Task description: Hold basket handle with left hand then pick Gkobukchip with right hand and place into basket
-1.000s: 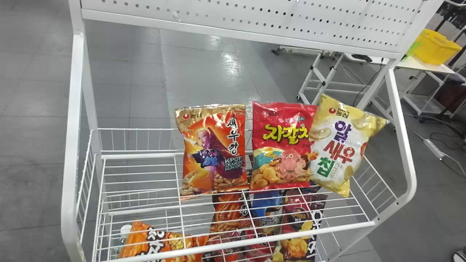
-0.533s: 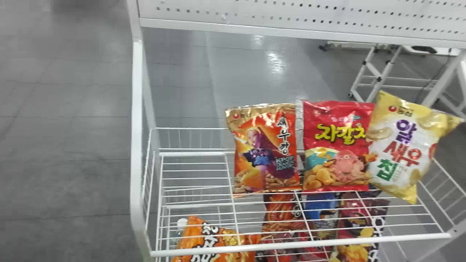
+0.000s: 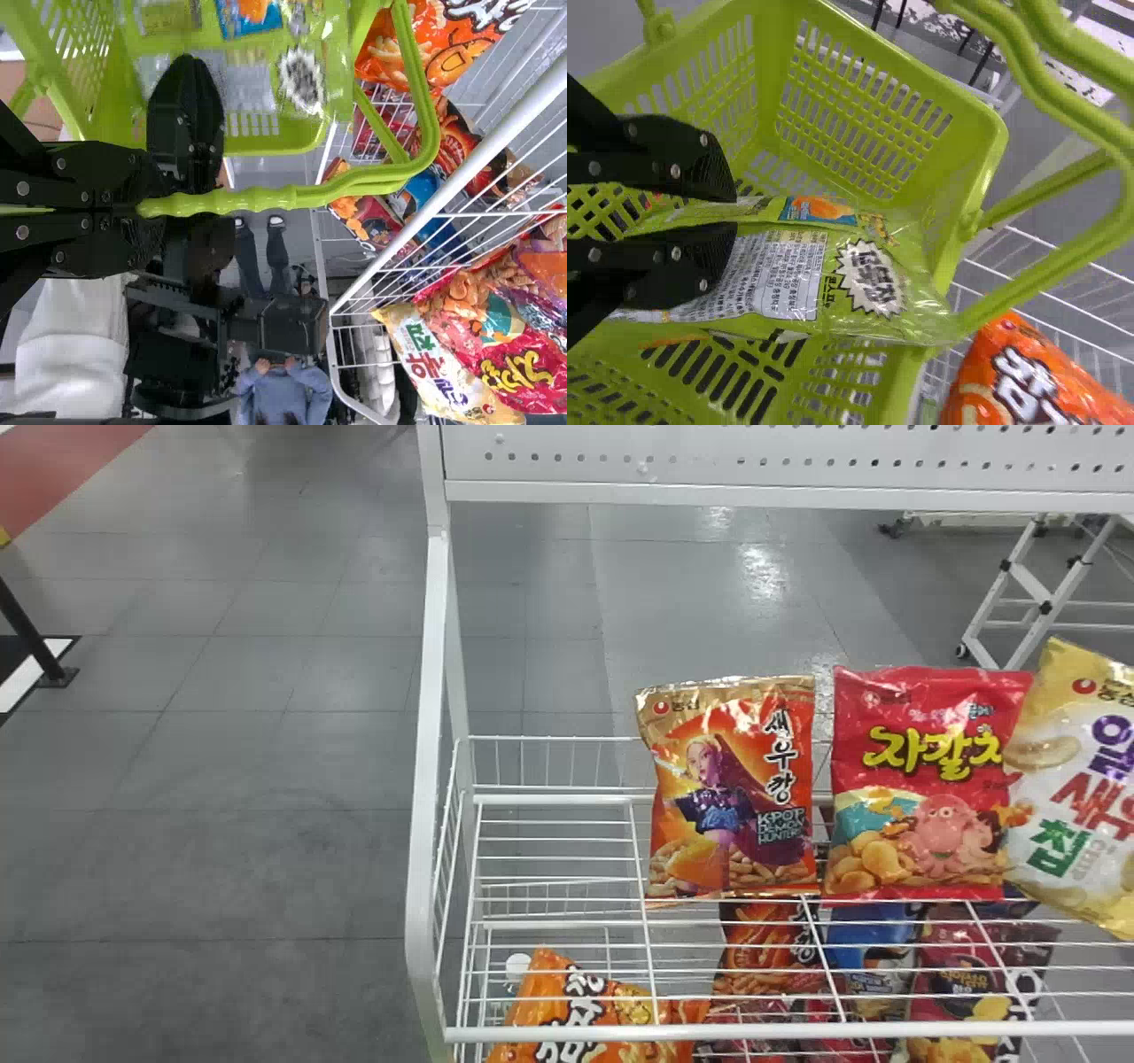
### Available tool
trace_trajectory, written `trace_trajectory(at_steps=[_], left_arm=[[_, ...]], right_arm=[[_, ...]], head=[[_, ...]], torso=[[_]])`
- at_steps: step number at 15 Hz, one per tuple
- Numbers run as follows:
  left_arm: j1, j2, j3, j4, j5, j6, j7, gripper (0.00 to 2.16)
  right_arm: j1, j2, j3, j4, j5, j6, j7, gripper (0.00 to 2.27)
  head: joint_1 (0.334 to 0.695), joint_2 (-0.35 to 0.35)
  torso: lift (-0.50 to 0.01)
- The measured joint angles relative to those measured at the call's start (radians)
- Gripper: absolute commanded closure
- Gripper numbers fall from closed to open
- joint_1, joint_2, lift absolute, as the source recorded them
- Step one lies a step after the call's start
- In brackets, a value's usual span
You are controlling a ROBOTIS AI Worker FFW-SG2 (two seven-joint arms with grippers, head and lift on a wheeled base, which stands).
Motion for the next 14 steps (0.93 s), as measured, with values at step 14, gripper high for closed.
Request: trace_trajectory(at_steps=[14], left_arm=[[-0.010,0.000,-0.007,0.010,0.000,0.000,0.009,1.73]], right_arm=[[0.113,0.120,-0.350,-0.331,-0.251,-0.407,-0.043,0.14]], head=[[0.695,-0.237]], torso=[[-0.032]])
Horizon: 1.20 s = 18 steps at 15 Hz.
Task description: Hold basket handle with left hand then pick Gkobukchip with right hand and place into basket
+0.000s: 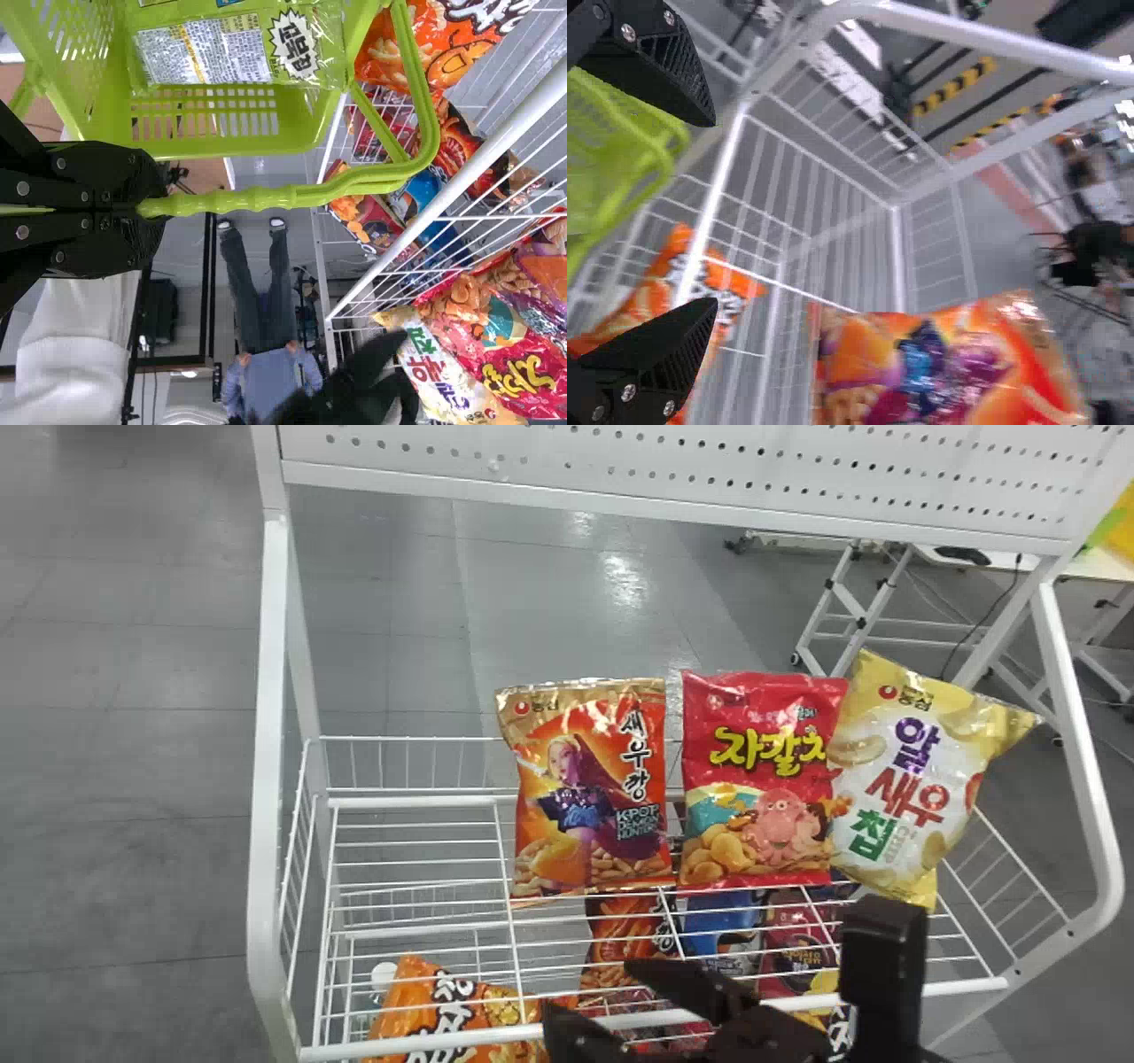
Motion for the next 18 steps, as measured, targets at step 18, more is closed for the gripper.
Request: trace_trajectory(at_steps=[18], left_arm=[[-0.041,0.000,-0.020,0.062,-0.002,0.000,-0.010,1.73]], right_arm=[[0.169,0.024,0.025,0.287,0.046,-0.988,-0.148,0.15]], head=[[0.695,-0.350]], torso=[[-0.032]])
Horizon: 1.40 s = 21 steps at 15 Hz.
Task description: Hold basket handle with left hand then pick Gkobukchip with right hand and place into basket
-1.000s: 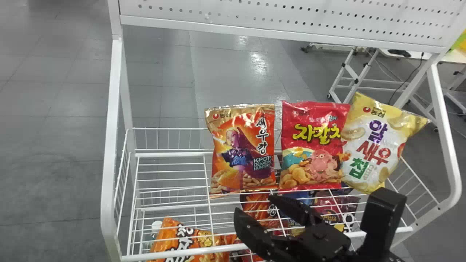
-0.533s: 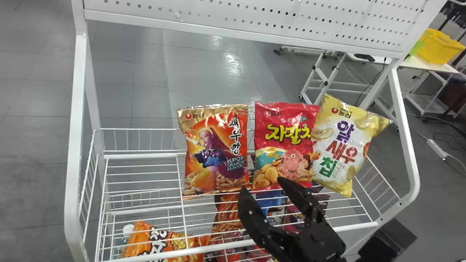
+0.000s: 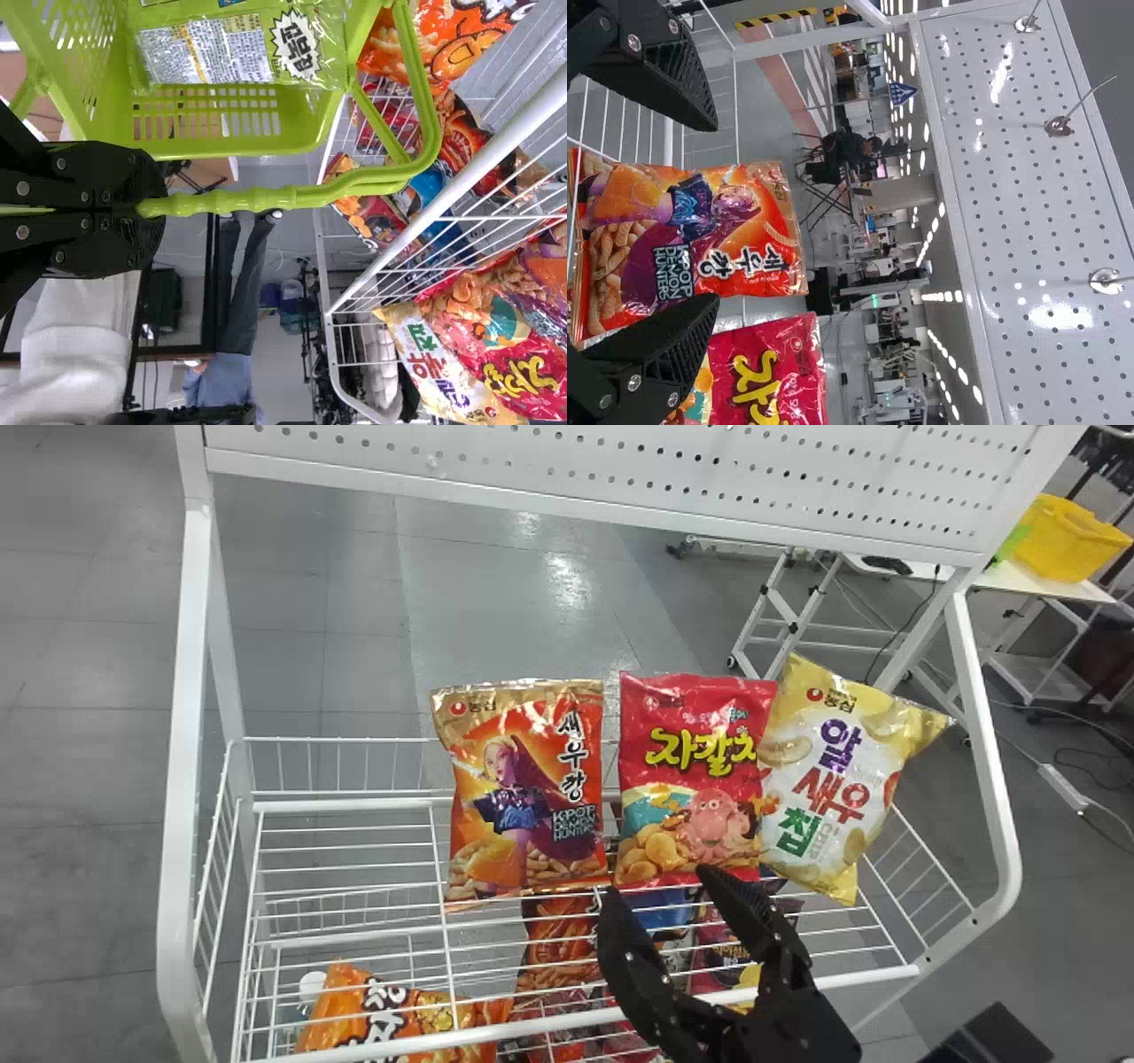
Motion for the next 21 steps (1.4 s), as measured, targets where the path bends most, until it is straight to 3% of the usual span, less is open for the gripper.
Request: trace_trajectory(at_steps=[21], left_arm=[[0.002,0.000,0.013,0.008,0.005,0.000,-0.026,1.73]], right_arm=[[0.009,0.017,0.007,-0.009,0.006,0.020,-0.037,0.15]], head=[[0.695,-0.350]], torso=[[-0.032]])
